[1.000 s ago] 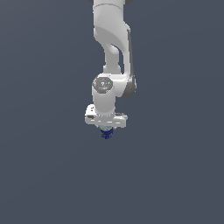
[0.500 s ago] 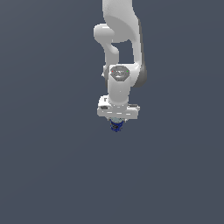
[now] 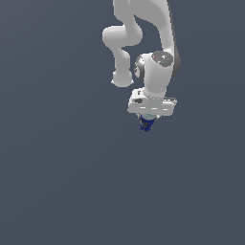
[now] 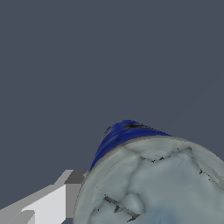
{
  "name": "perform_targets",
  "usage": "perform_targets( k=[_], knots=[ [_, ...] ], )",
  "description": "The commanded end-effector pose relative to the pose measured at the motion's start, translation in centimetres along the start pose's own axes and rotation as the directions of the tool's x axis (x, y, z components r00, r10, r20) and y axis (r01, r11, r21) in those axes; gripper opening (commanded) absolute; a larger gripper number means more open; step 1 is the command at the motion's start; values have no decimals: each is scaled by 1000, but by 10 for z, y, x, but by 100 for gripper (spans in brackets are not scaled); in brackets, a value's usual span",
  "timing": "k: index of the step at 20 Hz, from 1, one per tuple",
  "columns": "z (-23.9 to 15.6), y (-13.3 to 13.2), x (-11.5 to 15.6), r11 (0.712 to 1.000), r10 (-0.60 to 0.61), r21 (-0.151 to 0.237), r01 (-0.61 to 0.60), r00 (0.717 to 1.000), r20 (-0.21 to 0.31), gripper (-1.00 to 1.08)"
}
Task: Pick up the object and move it to a goal position.
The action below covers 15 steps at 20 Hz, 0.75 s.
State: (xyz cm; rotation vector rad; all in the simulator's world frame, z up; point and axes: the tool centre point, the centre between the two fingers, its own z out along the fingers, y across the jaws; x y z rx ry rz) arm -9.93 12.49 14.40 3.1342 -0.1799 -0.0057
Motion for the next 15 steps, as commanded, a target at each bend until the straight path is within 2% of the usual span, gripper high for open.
perform_targets(
  k=[1,8,15],
  knots=[
    [-12,-21,-14,1000,1,1,-1,1000,-4,-100],
    [-31,-62,-40,1000,1,1,-1,1000,-4,-100],
    [-37,-76,-47,1000,2,2,-2,1000,-4,-100]
  ],
)
